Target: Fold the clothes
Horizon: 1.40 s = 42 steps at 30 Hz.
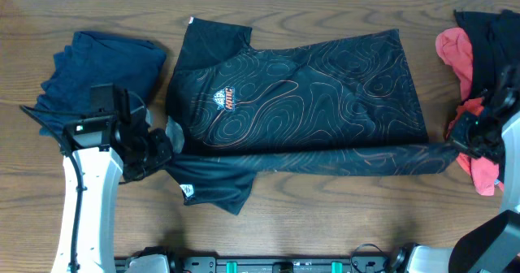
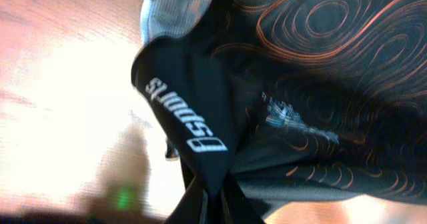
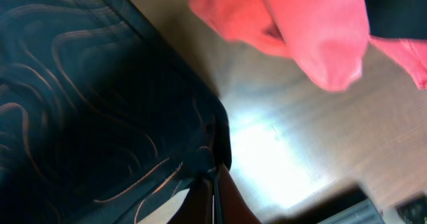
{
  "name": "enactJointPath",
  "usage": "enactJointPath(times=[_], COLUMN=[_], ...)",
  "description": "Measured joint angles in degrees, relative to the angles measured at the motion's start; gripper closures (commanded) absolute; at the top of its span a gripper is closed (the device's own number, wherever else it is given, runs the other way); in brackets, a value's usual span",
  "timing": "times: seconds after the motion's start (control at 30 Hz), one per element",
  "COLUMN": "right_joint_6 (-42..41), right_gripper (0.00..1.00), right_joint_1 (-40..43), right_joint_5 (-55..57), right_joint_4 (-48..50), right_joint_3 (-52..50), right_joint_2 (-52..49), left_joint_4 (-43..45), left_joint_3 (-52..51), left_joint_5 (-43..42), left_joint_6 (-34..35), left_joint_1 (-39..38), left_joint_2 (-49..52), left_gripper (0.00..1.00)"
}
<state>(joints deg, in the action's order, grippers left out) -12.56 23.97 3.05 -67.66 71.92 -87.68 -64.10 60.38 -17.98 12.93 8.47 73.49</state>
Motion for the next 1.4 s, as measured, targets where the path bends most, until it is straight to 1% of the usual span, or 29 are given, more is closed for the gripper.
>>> enactJointPath(times=[0.2, 0.43, 0.6, 0.67, 0.83, 1.1, 1.13, 1.17, 1.2, 1.23, 1.27, 1.33, 1.4], right_joint_6=[0.0, -0.02, -0.02, -0.04, -0.04, -0.04, -0.04, -0.04, -0.11, -0.44, -0.55, -0.5, -0.44], right_gripper=[0.99, 0.99, 0.99, 0.99, 0.99, 0.99, 0.99, 0.96, 0.9, 0.85, 0.8, 0.77, 0.76], right_joint_1=[-3.04, -3.32, -4.09, -4.98, -6.93, -8.35, -8.35, -8.35, -8.35, -8.35, -8.37, -8.35, -8.35], right_joint_5=[-0.83, -1.62, -2.6, -2.69, -2.84, -3.21, -3.37, -3.69, -4.13, -4.61, -5.27, -6.84, -8.35], right_joint_4=[5.46, 10.56, 13.16, 14.43, 17.88, 23.06, 23.67, 24.52, 25.59, 26.47, 27.56, 29.57, 29.77], right_joint_3=[-0.13, -0.17, -0.17, -0.2, -0.22, -0.26, -0.31, -0.33, -0.35, -0.37, -0.39, -0.37, -0.35], right_joint_2=[-0.04, -1.03, -4.28, -6.51, -11.52, -16.87, -17.22, -17.62, -17.86, -17.92, -17.92, -17.92, -17.92], left_joint_4=[6.69, 12.94, 16.17, 17.64, 21.16, 27.54, 28.17, 28.79, 29.62, 30.38, 31.23, 32.04, 31.8], left_joint_3=[0.0, 0.0, 0.0, 0.0, 0.0, 0.0, 0.0, 0.0, 0.0, 0.0, 0.0, 0.0, 0.02], left_joint_5=[1.73, 2.12, 2.05, 2.1, 2.1, 2.12, 2.12, 2.12, 2.19, 2.36, 2.38, 2.58, 2.45], left_joint_6=[2.32, 3.69, 3.82, 3.85, 3.85, 3.98, 3.98, 3.89, 3.96, 3.87, 3.78, 4.11, 3.8], left_joint_1=[0.0, -0.02, -0.02, -0.02, -0.02, -0.28, -0.42, -0.55, -0.85, -1.14, -1.36, -1.88, -2.16], left_joint_2=[1.16, 5.22, 9.44, 11.13, 14.32, 16.79, 16.87, 16.96, 16.98, 16.98, 17.0, 17.0, 17.0], left_gripper=[0.94, 0.94, 0.95, 0.93, 0.94, 0.93, 0.9, 0.84, 0.72, 0.63, 0.57, 0.5, 0.44])
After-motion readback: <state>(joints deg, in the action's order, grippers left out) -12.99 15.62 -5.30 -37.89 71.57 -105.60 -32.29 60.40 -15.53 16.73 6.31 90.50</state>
